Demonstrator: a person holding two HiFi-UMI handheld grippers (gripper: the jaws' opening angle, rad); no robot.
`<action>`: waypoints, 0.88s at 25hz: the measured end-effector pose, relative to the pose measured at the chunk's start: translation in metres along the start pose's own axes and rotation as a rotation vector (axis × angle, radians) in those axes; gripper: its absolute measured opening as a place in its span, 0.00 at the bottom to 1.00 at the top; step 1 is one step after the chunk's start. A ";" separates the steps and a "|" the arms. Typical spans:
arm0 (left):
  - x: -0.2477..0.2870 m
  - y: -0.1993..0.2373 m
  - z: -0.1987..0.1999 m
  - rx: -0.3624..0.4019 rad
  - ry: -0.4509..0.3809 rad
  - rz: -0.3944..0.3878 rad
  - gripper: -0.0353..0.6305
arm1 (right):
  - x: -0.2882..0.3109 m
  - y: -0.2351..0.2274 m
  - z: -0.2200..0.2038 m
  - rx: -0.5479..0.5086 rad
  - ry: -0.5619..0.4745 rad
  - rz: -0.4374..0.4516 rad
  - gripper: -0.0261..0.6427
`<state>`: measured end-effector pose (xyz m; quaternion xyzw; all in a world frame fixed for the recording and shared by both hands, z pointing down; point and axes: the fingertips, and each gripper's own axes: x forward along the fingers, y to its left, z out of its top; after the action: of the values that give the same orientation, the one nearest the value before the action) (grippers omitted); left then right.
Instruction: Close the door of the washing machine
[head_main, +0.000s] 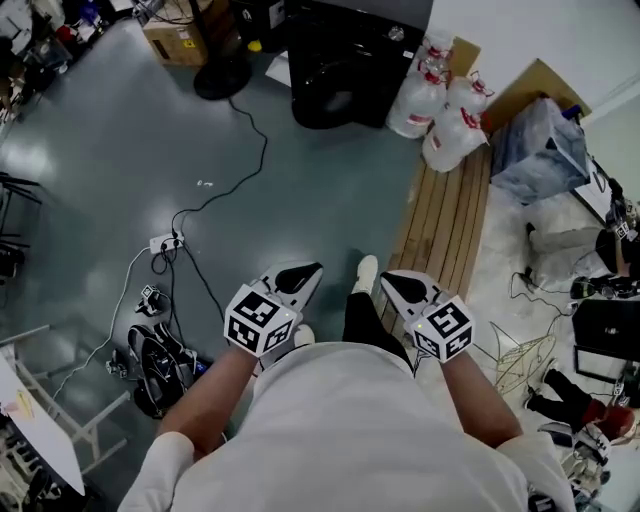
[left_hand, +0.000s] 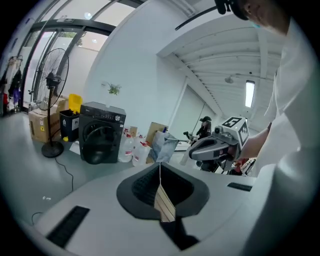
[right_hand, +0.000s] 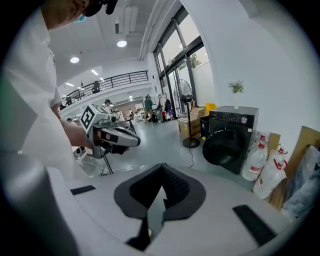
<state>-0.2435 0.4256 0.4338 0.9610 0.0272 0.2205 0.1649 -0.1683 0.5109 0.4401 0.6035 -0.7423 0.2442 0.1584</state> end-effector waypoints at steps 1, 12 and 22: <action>0.010 0.007 0.007 0.002 0.000 0.014 0.08 | 0.005 -0.013 0.004 -0.005 0.002 0.017 0.05; 0.141 0.075 0.119 -0.041 -0.012 0.180 0.09 | 0.045 -0.187 0.077 -0.103 -0.005 0.181 0.13; 0.189 0.125 0.171 -0.093 -0.044 0.247 0.09 | 0.104 -0.273 0.113 -0.178 0.012 0.248 0.12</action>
<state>-0.0016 0.2797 0.4085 0.9530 -0.1051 0.2190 0.1813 0.0814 0.3213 0.4484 0.4894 -0.8289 0.1987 0.1845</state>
